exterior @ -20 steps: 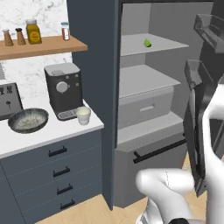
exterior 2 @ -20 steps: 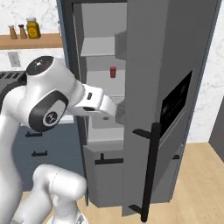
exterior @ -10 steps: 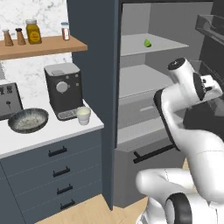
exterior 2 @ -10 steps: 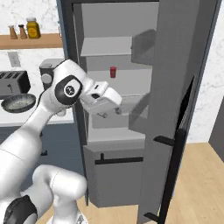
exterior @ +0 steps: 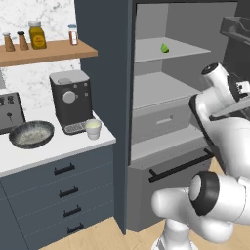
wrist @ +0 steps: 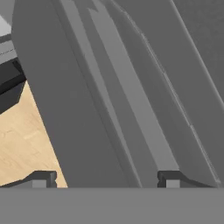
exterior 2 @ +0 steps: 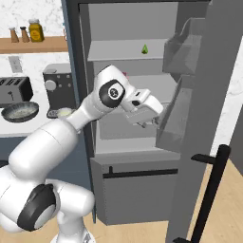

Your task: Grab a lemon wedge from the fridge and one ice cube from the ice bowl, and put them in the glass of lemonade.

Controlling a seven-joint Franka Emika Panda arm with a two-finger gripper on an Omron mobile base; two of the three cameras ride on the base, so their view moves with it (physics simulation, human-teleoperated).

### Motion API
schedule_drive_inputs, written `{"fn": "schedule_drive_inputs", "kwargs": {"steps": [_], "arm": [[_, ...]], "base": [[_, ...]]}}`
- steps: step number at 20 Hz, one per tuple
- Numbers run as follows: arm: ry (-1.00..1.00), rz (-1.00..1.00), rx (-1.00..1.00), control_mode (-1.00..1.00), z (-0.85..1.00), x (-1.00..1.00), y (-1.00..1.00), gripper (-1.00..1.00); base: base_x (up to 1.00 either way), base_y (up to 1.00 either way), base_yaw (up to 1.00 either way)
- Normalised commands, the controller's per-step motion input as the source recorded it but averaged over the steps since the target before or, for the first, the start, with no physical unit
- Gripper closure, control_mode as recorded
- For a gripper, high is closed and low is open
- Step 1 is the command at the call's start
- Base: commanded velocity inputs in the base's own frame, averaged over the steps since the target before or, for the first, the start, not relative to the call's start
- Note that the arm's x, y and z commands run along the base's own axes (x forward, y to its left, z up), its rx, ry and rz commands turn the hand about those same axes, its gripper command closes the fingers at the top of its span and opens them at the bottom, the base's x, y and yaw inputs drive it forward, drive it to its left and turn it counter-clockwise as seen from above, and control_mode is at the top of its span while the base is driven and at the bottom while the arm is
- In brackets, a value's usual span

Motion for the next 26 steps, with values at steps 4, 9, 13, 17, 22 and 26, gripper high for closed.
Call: {"fn": "schedule_drive_inputs", "kwargs": {"steps": [4, 9, 13, 17, 22, 26], "arm": [[0.0, 0.0, 0.0, -1.0, -0.13, 0.0, -0.99, -1.0], [0.0, 0.0, 0.0, -1.0, -0.12, 0.0, -1.0, -1.0], [0.0, 0.0, 0.0, -1.0, 0.02, 0.01, -1.0, -1.0], [-0.04, 0.01, 0.0, -1.0, 0.42, -0.38, -0.32, -1.0], [-0.04, 0.07, 0.01, -1.0, 0.37, -0.46, 0.87, -1.0], [-0.01, 0.14, 0.08, -1.0, -0.02, -0.02, 1.0, -1.0]], "base": [[0.0, 0.0, 0.0], [0.0, 0.0, 0.0], [0.0, 0.0, 0.0], [0.0, 0.0, 0.0], [0.0, 0.0, 0.0], [0.0, 0.0, 0.0]]}}
